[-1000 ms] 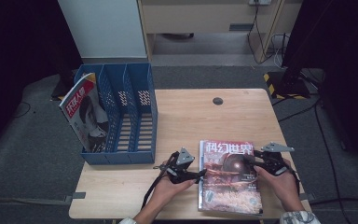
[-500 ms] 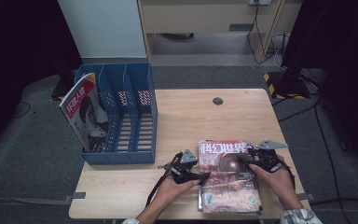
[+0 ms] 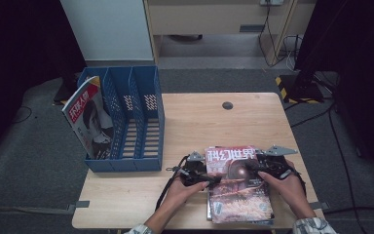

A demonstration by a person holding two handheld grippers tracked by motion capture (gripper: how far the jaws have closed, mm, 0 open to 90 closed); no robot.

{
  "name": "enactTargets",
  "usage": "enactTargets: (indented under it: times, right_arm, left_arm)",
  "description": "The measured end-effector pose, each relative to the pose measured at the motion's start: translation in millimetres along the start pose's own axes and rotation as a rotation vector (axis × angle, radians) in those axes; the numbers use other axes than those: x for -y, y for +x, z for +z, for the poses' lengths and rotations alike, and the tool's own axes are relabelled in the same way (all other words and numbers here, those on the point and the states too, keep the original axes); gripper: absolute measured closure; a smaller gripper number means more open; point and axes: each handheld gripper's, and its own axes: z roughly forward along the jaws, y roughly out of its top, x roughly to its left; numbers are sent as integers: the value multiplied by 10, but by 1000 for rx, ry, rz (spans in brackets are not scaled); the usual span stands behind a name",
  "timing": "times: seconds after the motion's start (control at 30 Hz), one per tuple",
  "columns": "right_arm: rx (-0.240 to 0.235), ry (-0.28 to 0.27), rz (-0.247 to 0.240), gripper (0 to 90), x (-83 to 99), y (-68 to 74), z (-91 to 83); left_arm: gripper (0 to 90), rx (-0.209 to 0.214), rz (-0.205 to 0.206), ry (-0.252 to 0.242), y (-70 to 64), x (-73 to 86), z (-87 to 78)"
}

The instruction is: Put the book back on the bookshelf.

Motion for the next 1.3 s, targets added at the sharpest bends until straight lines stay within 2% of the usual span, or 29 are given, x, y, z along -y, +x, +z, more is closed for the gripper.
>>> enactTargets:
  times: [0.13, 0.23, 0.33, 0.53, 0.67, 0.77, 0.93, 1.0, 1.07, 1.2, 1.27, 1.3]
  right_arm:
    - [8, 0, -11, 324, -1, 33, 5]
    - [6, 3, -6, 329, -4, 26, 4]
    - [6, -3, -3, 333, 1, 23, 5]
    - [3, -9, -4, 359, 5, 0, -1]
    - [-6, -12, -2, 388, 2, -6, 1]
    - [-11, -8, -3, 388, -7, 8, 11]
    - [-35, 0, 6, 360, -25, -6, 21]
    - [-44, -1, 33, 340, -26, -11, 23]
    - [-47, -2, 35, 314, -29, -9, 30]
    - [-39, 2, 28, 293, -32, 13, 38]
    - [-36, 3, 20, 311, -29, 14, 36]
    - [-34, 1, 26, 320, -29, 13, 33]
  left_arm:
    - [362, -14, 11, -23, -8, -40, -98]
    - [405, -6, -26, -27, 26, -75, -87]
    - [421, 5, -61, -24, 79, -148, -49]
    - [423, 22, -74, -2, 156, -384, 8]
    - [439, 11, -78, 12, 187, -502, 57]
    - [521, -1, -65, 15, 189, -549, 85]
    - [644, 7, -77, 12, 180, -615, 94]
    - [658, 9, -68, 25, 174, -648, 90]
    - [664, 10, -60, 33, 165, -677, 87]
    - [670, 14, -68, 49, 175, -715, 97]
    - [653, 11, -72, 53, 194, -730, 106]
    - [640, 14, -87, 48, 203, -737, 116]
